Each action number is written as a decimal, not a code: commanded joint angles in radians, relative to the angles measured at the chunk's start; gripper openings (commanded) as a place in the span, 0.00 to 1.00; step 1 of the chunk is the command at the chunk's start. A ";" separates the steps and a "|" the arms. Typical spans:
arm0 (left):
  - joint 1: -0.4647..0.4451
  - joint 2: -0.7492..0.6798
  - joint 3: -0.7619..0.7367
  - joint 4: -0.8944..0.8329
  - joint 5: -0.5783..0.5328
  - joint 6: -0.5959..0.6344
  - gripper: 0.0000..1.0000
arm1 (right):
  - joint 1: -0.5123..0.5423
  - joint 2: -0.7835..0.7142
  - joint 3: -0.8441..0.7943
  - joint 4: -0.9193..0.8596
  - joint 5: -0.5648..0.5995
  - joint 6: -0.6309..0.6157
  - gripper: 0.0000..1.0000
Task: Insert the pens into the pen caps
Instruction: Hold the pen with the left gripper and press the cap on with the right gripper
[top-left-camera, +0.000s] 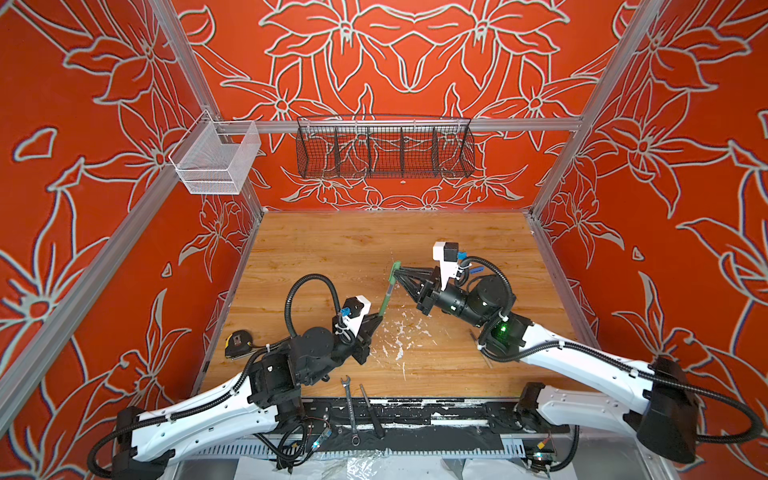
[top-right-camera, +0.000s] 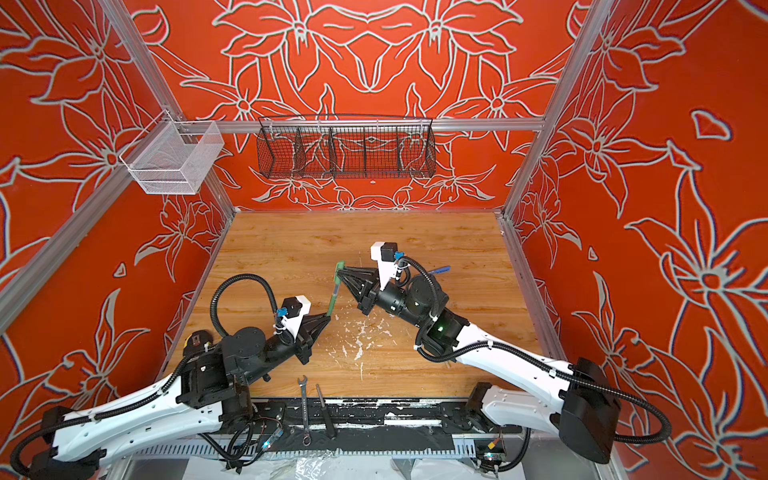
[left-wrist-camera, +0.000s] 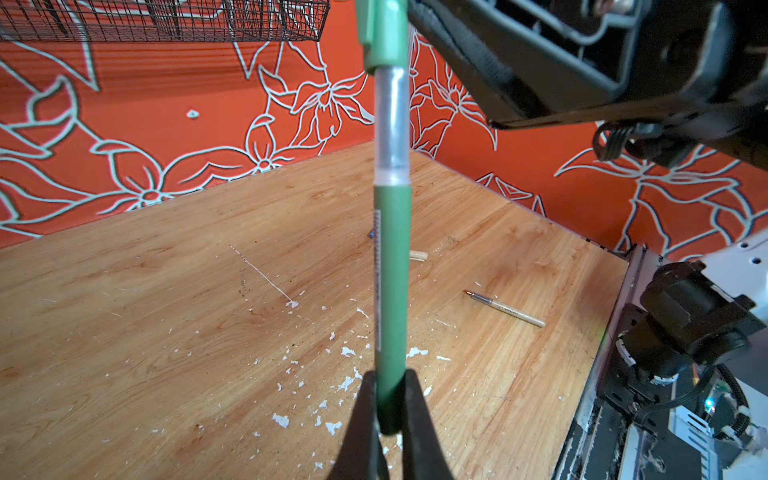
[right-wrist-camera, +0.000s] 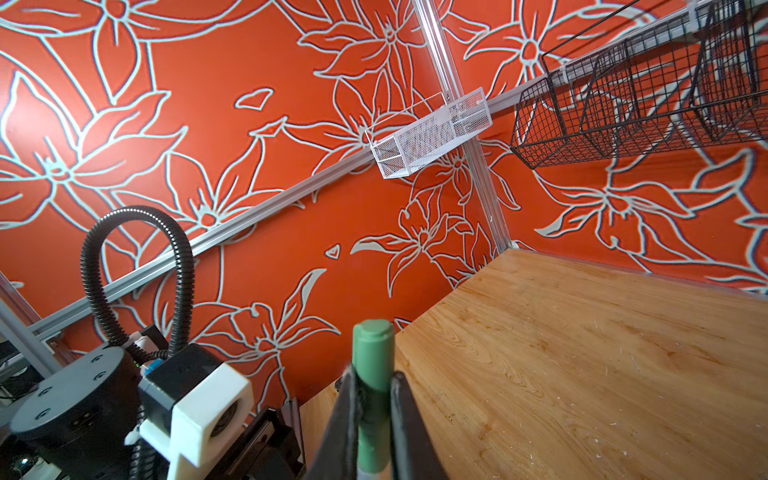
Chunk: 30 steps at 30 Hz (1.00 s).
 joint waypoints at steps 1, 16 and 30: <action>-0.005 -0.032 -0.006 0.031 -0.005 0.015 0.00 | 0.010 -0.016 -0.002 0.009 -0.005 0.017 0.00; -0.005 -0.017 0.013 0.049 0.023 0.015 0.00 | 0.024 -0.017 -0.020 0.056 -0.002 0.033 0.00; -0.005 -0.064 0.006 0.068 0.028 0.026 0.00 | 0.036 -0.043 -0.026 -0.009 0.035 0.005 0.00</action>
